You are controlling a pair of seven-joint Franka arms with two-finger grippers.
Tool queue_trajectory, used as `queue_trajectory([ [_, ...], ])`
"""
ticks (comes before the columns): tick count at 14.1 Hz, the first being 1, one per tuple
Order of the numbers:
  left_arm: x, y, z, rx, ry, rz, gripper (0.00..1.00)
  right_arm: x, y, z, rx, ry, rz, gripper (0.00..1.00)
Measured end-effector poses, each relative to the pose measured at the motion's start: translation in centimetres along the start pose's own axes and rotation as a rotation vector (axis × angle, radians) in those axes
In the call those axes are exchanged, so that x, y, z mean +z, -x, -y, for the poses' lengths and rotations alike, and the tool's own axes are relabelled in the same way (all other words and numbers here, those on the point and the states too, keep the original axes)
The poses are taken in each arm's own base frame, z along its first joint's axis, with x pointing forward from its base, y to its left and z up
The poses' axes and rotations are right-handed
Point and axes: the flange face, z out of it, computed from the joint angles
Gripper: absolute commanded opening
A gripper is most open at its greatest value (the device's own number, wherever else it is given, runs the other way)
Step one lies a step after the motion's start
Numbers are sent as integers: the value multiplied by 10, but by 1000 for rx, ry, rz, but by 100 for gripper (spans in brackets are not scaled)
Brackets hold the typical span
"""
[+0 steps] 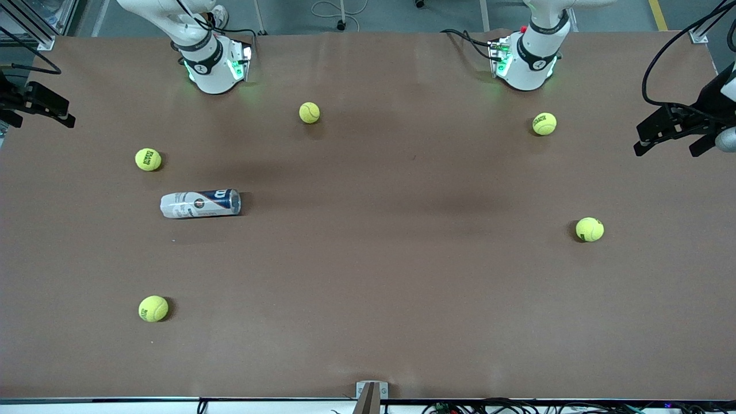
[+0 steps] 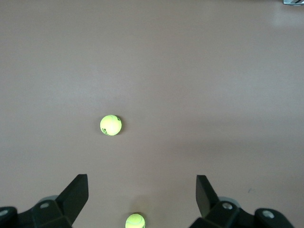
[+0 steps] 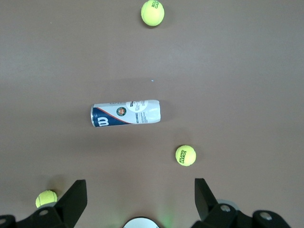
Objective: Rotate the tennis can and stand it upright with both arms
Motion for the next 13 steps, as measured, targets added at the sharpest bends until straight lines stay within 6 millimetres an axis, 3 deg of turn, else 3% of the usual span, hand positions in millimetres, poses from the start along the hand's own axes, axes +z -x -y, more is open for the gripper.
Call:
queue_trajectory([
  [3,0,0,6,-6,-22,-1,100,-2,-1,2,-6,1,-13,100],
  [9,0,0,0,6,-26,-1,100,-2,1,5,-11,-10,-8,100],
  [13,0,0,-1,9,-26,-1,100,-5,3,-3,4,-13,-4,100],
])
